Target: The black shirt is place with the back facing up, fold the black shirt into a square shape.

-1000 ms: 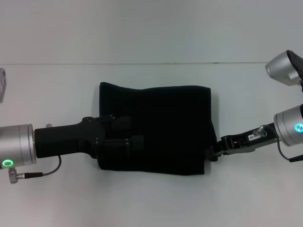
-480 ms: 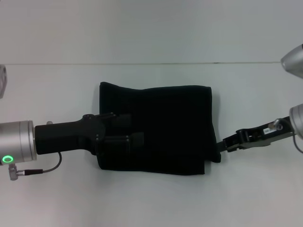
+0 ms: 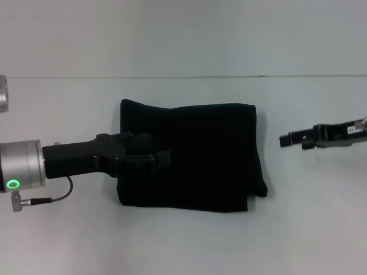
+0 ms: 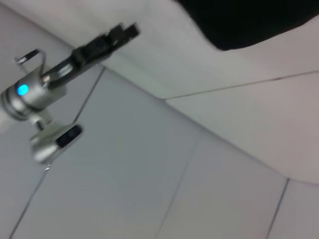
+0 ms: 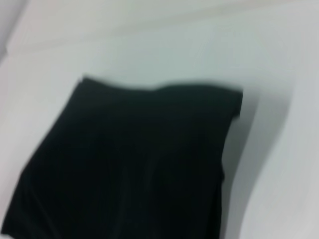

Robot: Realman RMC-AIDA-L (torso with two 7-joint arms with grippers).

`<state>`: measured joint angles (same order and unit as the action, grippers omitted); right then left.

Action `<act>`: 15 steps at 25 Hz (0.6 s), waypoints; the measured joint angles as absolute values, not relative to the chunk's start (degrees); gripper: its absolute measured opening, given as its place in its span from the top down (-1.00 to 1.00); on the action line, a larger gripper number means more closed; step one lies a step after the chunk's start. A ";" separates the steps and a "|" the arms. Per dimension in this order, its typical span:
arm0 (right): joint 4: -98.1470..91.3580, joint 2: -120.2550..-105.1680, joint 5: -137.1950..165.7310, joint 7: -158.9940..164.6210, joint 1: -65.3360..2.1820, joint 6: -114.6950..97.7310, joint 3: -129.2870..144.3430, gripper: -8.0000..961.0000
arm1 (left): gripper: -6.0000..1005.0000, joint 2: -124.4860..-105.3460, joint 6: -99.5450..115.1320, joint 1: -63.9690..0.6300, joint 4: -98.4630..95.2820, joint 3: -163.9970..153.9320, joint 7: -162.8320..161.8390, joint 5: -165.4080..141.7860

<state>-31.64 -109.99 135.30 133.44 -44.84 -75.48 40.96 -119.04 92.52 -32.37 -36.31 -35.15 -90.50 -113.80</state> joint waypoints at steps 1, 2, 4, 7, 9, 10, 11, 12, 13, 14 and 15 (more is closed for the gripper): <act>-31.66 -110.04 134.73 132.60 -44.74 -74.97 40.42 -0.60 | -0.74 -119.07 91.22 -32.60 -36.13 -35.38 -90.51 -114.16; -31.63 -110.16 133.77 131.33 -44.60 -73.97 39.81 -0.62 | -0.74 -119.19 89.90 -32.85 -35.90 -35.60 -90.51 -114.48; -31.37 -110.36 132.11 129.48 -44.40 -72.35 38.97 -0.65 | -0.74 -119.50 87.44 -33.32 -35.43 -35.83 -90.52 -114.91; -31.08 -110.40 130.62 128.05 -44.34 -71.06 38.59 -0.70 | -0.74 -119.89 84.75 -34.17 -34.52 -35.99 -90.29 -115.28; -31.06 -110.46 130.43 127.85 -44.43 -70.57 38.56 -0.73 | -0.74 -120.11 81.65 -34.85 -33.99 -36.92 -89.98 -115.54; -31.06 -110.46 130.43 127.85 -44.43 -70.57 38.56 -0.70 | -0.74 -120.22 80.08 -35.07 -33.90 -37.65 -89.91 -115.62; -31.06 -110.51 130.42 127.85 -44.51 -70.33 38.55 -0.67 | -0.74 -120.41 77.97 -35.35 -33.87 -38.83 -89.88 -115.65; -31.06 -110.57 130.41 127.84 -44.55 -70.29 38.54 -0.64 | -0.74 -120.54 76.31 -35.56 -33.85 -39.89 -89.90 -115.66; -31.06 -110.67 130.41 127.84 -44.64 -70.15 38.54 -0.61 | -0.74 -120.75 74.09 -35.85 -33.81 -41.73 -90.01 -115.67; -31.05 -110.84 130.40 127.83 -44.72 -69.95 38.52 -0.58 | -0.74 -120.83 71.96 -36.23 -33.68 -43.92 -90.35 -115.73; -31.05 -110.84 130.40 127.83 -44.72 -69.95 38.52 -0.58 | -0.74 -120.87 70.83 -36.45 -33.55 -45.05 -90.56 -115.88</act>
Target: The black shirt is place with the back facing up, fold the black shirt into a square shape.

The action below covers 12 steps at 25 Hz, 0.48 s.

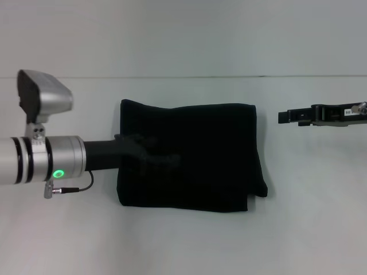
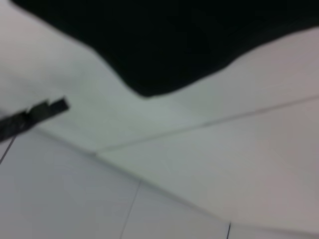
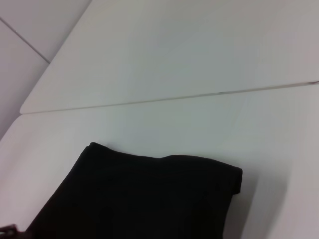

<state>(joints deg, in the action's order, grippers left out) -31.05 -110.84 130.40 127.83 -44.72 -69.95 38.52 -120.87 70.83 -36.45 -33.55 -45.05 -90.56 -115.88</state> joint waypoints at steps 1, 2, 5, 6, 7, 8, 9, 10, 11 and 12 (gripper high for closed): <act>-31.06 -110.92 130.39 127.83 -44.76 -69.79 38.52 -0.58 | -0.74 -120.86 69.75 -36.57 -33.39 -46.03 -90.78 -116.16; -31.06 -110.99 130.38 127.83 -44.78 -69.74 38.53 -0.58 | -0.74 -120.87 68.50 -36.73 -33.19 -46.74 -91.03 -116.84; -31.06 -111.12 130.36 127.85 -44.83 -69.56 38.61 -0.59 | -0.74 -120.80 67.44 -36.64 -33.05 -46.78 -91.27 -118.74; -31.07 -111.12 130.36 127.89 -44.83 -69.53 38.61 -0.59 | -0.74 -120.71 67.64 -36.47 -33.05 -46.63 -91.32 -119.05; -31.07 -111.12 130.35 127.94 -44.83 -69.53 38.60 -0.59 | -0.74 -120.57 68.15 -36.11 -33.05 -46.37 -91.34 -119.36; -31.07 -111.12 130.35 127.96 -44.84 -69.49 38.60 -0.59 | -0.74 -120.41 68.80 -35.70 -33.16 -45.96 -91.36 -119.76; -31.09 -111.12 130.34 127.99 -44.85 -69.49 38.59 -0.59 | -0.74 -120.26 69.38 -35.37 -33.30 -45.52 -91.36 -120.08; -31.09 -111.12 130.33 128.02 -44.88 -69.49 38.62 -0.59 | -0.74 -120.11 70.20 -35.06 -33.53 -44.93 -91.36 -120.56; -31.10 -111.12 130.33 128.05 -44.92 -69.49 38.67 -0.59 | -0.74 -119.96 70.85 -34.82 -33.70 -44.40 -91.36 -121.05; -31.11 -111.11 130.33 128.10 -44.98 -69.49 38.74 -0.59 | -0.74 -119.80 71.63 -34.66 -33.80 -43.81 -91.35 -121.75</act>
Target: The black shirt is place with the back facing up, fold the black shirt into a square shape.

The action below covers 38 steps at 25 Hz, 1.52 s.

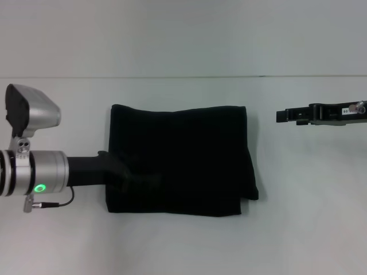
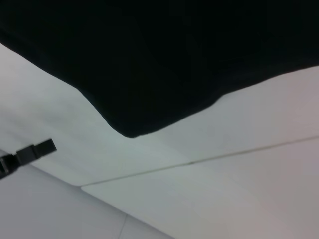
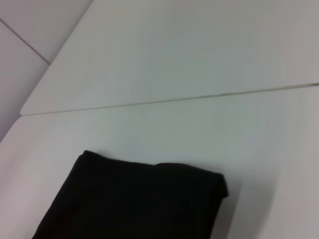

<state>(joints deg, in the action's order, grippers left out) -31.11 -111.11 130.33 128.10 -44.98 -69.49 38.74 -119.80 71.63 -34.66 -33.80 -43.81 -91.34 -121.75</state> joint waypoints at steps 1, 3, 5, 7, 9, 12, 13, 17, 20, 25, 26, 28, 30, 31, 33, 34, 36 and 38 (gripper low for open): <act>-31.11 -111.11 130.33 128.15 -45.01 -69.44 38.80 -0.59 | -0.74 -119.67 72.23 -34.54 -33.93 -43.24 -91.33 -122.42; -31.13 -111.10 130.33 128.25 -45.17 -69.24 38.86 -0.59 | -0.74 -119.52 73.84 -34.43 -34.34 -42.23 -91.31 -123.84; -31.05 -111.09 130.33 128.31 -45.53 -68.91 38.89 -0.59 | -0.74 -119.46 76.19 -34.25 -35.09 -41.57 -91.18 -124.60; -30.14 -111.13 130.33 128.35 -46.26 -68.00 38.92 -0.59 | -0.74 -119.42 79.46 -34.08 -36.27 -41.26 -91.04 -124.53; -28.14 -111.29 130.35 128.35 -47.46 -66.30 39.03 -0.59 | -0.74 -119.42 83.23 -34.10 -37.44 -40.46 -90.99 -124.22; -23.68 -111.79 130.69 128.19 -50.12 -61.11 39.79 -0.59 | -0.74 -119.36 88.02 -34.69 -38.45 -38.72 -90.87 -123.43; -22.77 -112.06 130.76 128.11 -50.75 -59.45 40.36 -0.59 | -0.74 -119.20 89.54 -34.89 -38.71 -38.36 -90.73 -122.48; -21.61 -113.78 130.82 128.07 -52.45 -54.46 43.76 -0.59 | -0.74 -118.90 89.65 -34.98 -38.89 -37.75 -90.57 -121.42; -21.98 -114.78 130.87 127.97 -52.61 -53.78 44.45 -0.59 | -0.74 -118.81 86.87 -34.71 -38.66 -35.36 -90.56 -121.28; -22.04 -113.94 130.87 128.67 -52.32 -59.10 44.52 -0.59 | -0.74 -118.75 86.43 -34.11 -38.53 -33.54 -90.80 -121.27; -22.04 -113.60 130.87 128.99 -52.22 -60.43 44.53 -0.59 | -0.74 -118.68 86.76 -34.06 -38.53 -33.20 -90.88 -121.27; -22.02 -112.64 130.88 130.32 -51.96 -63.56 44.55 -0.59 | -0.74 -118.53 87.55 -33.97 -38.51 -32.65 -90.99 -121.26; -21.74 -111.72 130.96 131.83 -51.78 -65.92 44.64 -0.59 | -0.74 -118.35 88.60 -33.77 -38.54 -32.07 -91.02 -121.33; -21.53 -111.44 131.28 132.81 -51.69 -66.94 44.89 -0.59 | -0.74 -118.29 88.97 -33.67 -38.63 -31.79 -91.00 -121.38; -21.38 -111.28 132.41 134.41 -51.52 -67.99 45.53 -0.59 | -0.74 -118.17 89.97 -33.31 -38.86 -31.05 -90.78 -121.50; -21.37 -111.33 133.12 134.99 -51.44 -68.19 45.75 -0.59 | -0.74 -118.14 90.31 -33.14 -38.91 -30.81 -90.68 -121.53; -21.28 -111.68 134.26 135.74 -51.24 -68.72 46.25 -0.59 | -0.74 -118.10 90.47 -32.89 -38.96 -30.46 -90.66 -121.57; -20.93 -112.03 134.58 135.93 -51.16 -69.11 46.49 -0.59 | -0.74 -118.10 90.56 -32.68 -38.98 -30.14 -90.59 -121.58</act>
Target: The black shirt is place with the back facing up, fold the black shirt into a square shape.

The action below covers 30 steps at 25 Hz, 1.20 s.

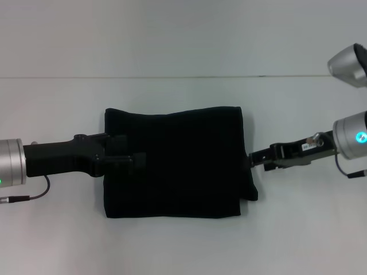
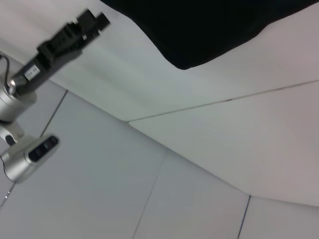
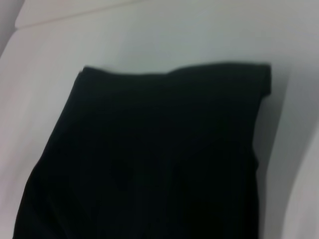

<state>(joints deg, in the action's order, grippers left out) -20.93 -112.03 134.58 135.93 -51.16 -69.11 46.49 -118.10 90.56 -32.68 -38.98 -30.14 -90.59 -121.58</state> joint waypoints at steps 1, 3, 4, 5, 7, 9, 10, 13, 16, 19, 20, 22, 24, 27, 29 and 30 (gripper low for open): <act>-20.75 -112.27 134.59 135.95 -51.16 -69.24 46.57 -0.59 | -0.74 -118.10 90.58 -32.60 -38.99 -30.10 -90.47 -121.56; -20.52 -112.88 134.61 135.94 -51.15 -69.29 46.59 -0.59 | -0.74 -118.10 90.60 -32.58 -39.01 -30.10 -90.22 -121.49; -20.51 -113.20 134.61 135.87 -51.15 -69.31 46.59 -0.59 | -0.74 -118.10 90.60 -32.58 -39.02 -30.09 -90.08 -121.43; -20.51 -113.47 134.61 135.78 -51.15 -69.34 46.58 -0.59 | -0.74 -118.11 90.60 -32.58 -39.02 -30.08 -90.03 -121.37; -20.50 -114.11 134.58 135.59 -51.15 -69.45 46.59 -0.59 | -0.74 -118.12 90.54 -32.58 -39.03 -30.07 -89.98 -121.31; -20.50 -114.65 134.57 135.47 -51.15 -69.36 46.58 -0.55 | -0.74 -118.12 90.36 -32.59 -39.02 -30.06 -89.96 -121.29; -20.50 -114.89 134.53 135.42 -51.15 -69.24 46.59 -0.53 | -0.74 -118.12 90.23 -32.59 -39.02 -30.06 -89.93 -121.29; -20.87 -115.46 134.26 135.27 -51.15 -69.08 46.51 -0.47 | -0.74 -118.13 90.12 -32.56 -38.97 -30.05 -89.87 -121.27; -20.94 -115.74 134.19 135.22 -51.15 -68.90 46.22 -0.41 | -0.74 -118.19 90.09 -32.46 -38.82 -30.05 -89.56 -121.25; -20.78 -116.15 134.08 135.23 -50.94 -67.90 46.08 -0.35 | -0.74 -118.22 89.95 -32.36 -38.63 -30.05 -89.27 -121.23; -20.92 -116.47 134.05 135.20 -50.69 -67.33 46.07 -0.33 | -0.74 -118.25 89.87 -32.33 -38.61 -30.05 -89.24 -121.24; -21.26 -116.91 134.02 134.94 -50.21 -66.49 46.01 -0.24 | -0.74 -118.29 89.74 -32.30 -38.60 -30.05 -89.23 -121.25; -21.35 -117.16 133.57 134.49 -49.76 -65.97 45.93 -0.15 | -0.74 -118.30 89.62 -32.30 -38.54 -30.06 -89.18 -121.26; -21.41 -117.22 131.11 133.22 -48.58 -65.54 45.87 -0.01 | -0.74 -118.29 89.56 -32.30 -38.50 -30.06 -89.15 -121.25; -21.46 -117.17 129.08 132.16 -47.67 -65.50 45.87 0.08 | -0.74 -118.26 89.46 -32.31 -38.50 -30.06 -89.15 -121.24; -21.48 -117.09 128.14 131.60 -47.22 -65.50 45.87 0.13 | -0.74 -118.24 89.29 -32.31 -38.53 -30.06 -89.14 -121.24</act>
